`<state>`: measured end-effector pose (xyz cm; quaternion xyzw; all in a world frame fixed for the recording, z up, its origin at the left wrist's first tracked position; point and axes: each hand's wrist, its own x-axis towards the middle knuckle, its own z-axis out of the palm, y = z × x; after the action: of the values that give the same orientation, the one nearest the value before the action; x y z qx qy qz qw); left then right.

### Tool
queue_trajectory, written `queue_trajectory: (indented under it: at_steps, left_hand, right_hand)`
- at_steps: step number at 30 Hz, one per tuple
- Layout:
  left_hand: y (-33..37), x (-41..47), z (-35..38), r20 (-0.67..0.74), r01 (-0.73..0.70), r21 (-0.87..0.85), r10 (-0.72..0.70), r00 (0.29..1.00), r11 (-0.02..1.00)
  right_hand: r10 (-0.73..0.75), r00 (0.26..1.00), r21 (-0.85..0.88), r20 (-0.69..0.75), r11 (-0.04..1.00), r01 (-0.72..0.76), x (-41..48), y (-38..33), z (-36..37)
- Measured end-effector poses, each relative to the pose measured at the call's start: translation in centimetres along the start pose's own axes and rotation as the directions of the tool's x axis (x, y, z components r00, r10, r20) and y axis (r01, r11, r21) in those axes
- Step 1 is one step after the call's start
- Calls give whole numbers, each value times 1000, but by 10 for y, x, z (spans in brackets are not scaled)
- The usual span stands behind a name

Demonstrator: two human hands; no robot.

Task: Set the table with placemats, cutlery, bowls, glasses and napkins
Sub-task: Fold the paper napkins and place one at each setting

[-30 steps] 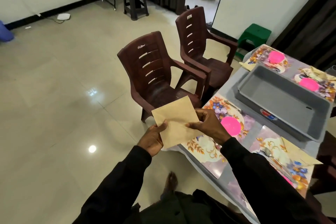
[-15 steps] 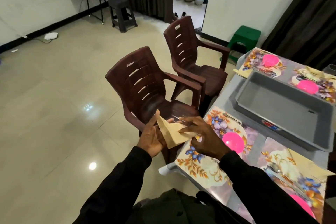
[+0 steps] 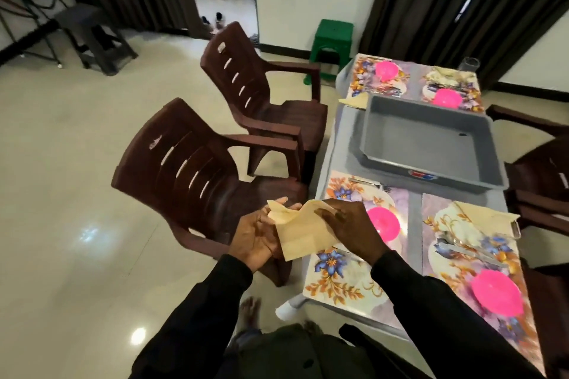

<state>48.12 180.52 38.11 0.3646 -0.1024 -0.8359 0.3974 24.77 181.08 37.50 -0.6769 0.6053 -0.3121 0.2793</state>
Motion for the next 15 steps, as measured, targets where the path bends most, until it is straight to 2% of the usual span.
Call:
queue_trajectory:
  at_steps: [3,5,8,10,15]
  left_hand:
    - [26,19,-12,30,62,-11,-61,998,998]
    - [42,28,-12,90,107,45,-111,990,993]
    - [61,35,-8,198,85,163,-117,973,983]
    - [71,39,-7,249,116,218,-170,954,969]
    - [76,45,-4,220,173,331,-255,942,927]
  right_hand:
    - [58,998,31,-37,998,-57,6,-22,3]
    - [144,986,58,-79,989,-140,12,-31,7]
    - [272,956,116,-106,959,-260,15,-43,7]
    - [335,930,154,-147,937,-313,15,-48,8]
    - [453,856,143,-248,891,-430,1,-62,16]
